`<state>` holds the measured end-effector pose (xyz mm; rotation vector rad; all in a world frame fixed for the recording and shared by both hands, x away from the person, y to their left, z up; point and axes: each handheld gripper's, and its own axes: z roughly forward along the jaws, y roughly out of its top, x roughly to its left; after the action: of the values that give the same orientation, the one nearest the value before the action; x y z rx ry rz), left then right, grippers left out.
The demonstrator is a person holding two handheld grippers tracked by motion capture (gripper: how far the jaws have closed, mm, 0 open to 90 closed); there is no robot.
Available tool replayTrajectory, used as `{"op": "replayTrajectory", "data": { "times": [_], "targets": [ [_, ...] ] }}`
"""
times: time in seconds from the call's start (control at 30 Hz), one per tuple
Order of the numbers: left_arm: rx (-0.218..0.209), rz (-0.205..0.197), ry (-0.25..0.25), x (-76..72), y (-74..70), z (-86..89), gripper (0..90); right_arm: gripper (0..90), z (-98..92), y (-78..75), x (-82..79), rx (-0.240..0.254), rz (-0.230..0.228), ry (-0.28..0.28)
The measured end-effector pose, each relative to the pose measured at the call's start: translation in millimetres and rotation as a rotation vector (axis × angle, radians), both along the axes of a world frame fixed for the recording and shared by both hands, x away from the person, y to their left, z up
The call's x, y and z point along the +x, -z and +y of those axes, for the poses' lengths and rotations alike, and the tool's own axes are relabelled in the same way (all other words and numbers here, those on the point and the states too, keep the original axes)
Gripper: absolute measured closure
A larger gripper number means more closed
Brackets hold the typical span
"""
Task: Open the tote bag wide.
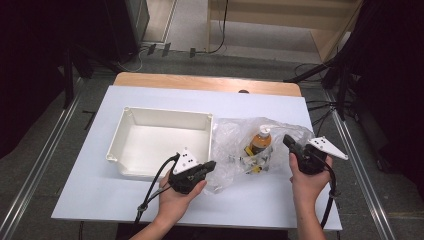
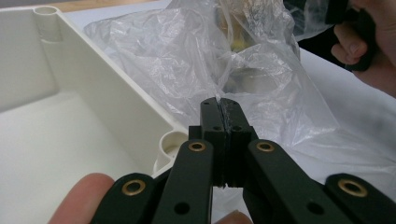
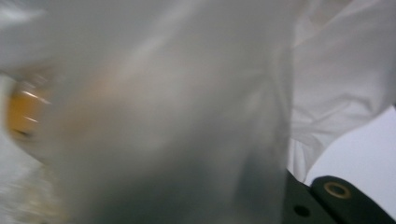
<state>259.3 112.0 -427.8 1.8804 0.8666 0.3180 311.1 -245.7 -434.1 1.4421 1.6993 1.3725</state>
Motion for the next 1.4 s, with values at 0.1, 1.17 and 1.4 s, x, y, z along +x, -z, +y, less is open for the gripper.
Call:
{"op": "replayTrajectory", "data": {
  "times": [0.1, 1.17, 1.4],
  "targets": [
    [-0.003, 0.004, 0.004, -0.2, 1.1, 0.8, 90.0, 90.0, -2.1, 10.7, 4.8, -0.004, 0.056, 0.008],
    [-0.077, -0.09, 0.075, -0.1, -29.3, -46.7, 33.1, 35.9, 11.8, -39.0, -34.4, -0.083, -0.171, 0.054],
    [0.034, -0.098, 0.026, 13.4, -29.4, -69.7, 61.4, 37.7, 8.8, -50.1, -31.5, -0.055, -0.218, 0.051]
  ]
}}
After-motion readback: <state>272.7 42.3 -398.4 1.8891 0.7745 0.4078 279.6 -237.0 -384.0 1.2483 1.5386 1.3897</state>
